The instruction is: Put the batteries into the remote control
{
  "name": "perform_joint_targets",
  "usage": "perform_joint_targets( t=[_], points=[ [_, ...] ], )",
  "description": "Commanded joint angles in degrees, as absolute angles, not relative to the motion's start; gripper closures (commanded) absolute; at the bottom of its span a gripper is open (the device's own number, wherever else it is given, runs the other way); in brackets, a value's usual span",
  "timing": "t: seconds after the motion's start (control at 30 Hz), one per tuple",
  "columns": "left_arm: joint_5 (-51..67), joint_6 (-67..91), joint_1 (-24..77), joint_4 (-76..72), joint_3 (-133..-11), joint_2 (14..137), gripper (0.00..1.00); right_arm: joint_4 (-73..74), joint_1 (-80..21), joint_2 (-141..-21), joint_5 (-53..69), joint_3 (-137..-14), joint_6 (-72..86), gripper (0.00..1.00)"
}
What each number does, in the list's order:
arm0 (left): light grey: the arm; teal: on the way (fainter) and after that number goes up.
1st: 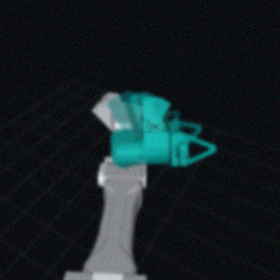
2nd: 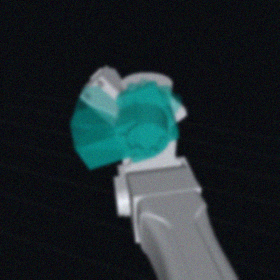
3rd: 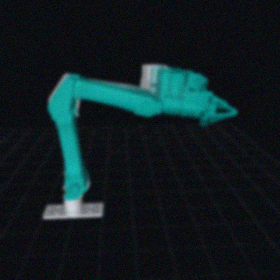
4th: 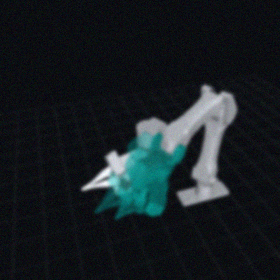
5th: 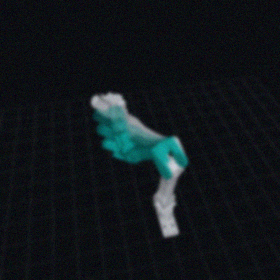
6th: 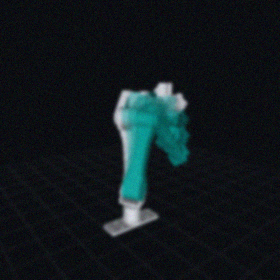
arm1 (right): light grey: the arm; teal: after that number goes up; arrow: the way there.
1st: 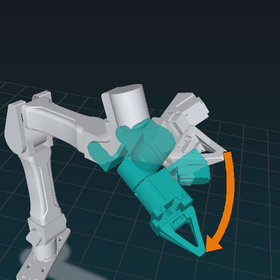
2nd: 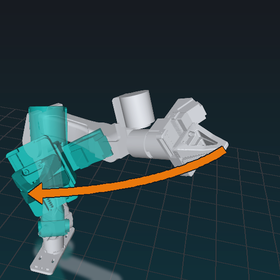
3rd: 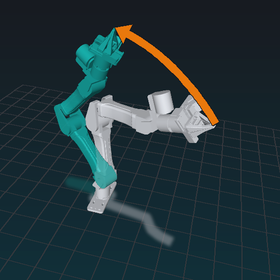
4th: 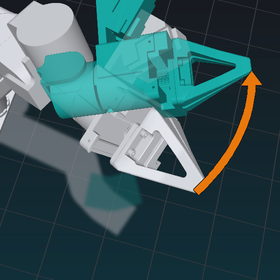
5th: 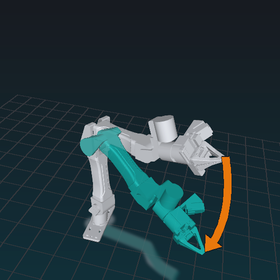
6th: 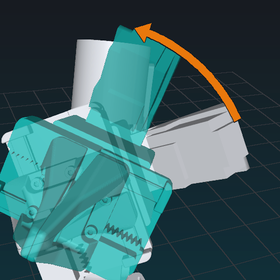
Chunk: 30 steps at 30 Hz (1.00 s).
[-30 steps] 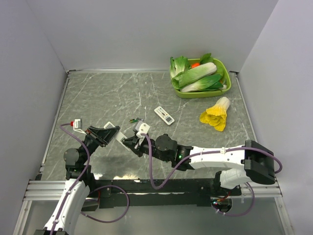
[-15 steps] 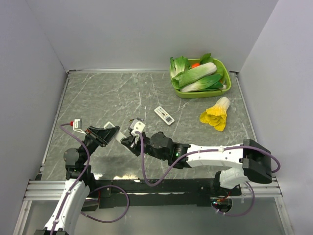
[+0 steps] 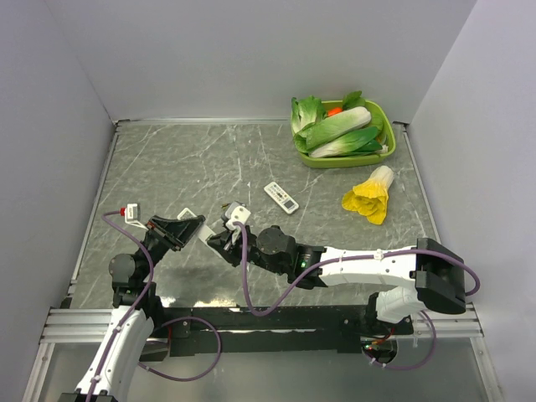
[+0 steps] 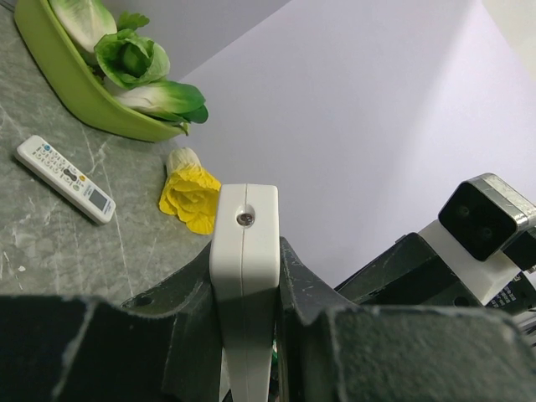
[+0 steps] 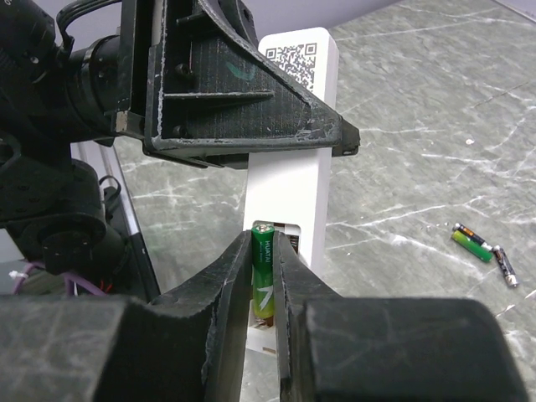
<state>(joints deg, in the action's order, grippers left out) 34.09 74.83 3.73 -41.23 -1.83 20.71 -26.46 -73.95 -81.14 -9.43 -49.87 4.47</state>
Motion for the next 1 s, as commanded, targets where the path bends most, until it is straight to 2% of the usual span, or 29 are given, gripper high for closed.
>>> perform_joint_targets(
  t=[0.0, 0.97],
  points=[
    [33.5, 77.9, 3.8, -45.9, 8.2, 19.9, 0.98, -27.3, -74.0, -82.1, -11.0, -49.7, 6.0, 0.78],
    [33.4, 77.4, 3.8, -43.7, 8.3, 20.7, 0.98, -26.9, -74.0, -78.1, -8.3, -50.2, 3.5, 0.56]
  ],
)
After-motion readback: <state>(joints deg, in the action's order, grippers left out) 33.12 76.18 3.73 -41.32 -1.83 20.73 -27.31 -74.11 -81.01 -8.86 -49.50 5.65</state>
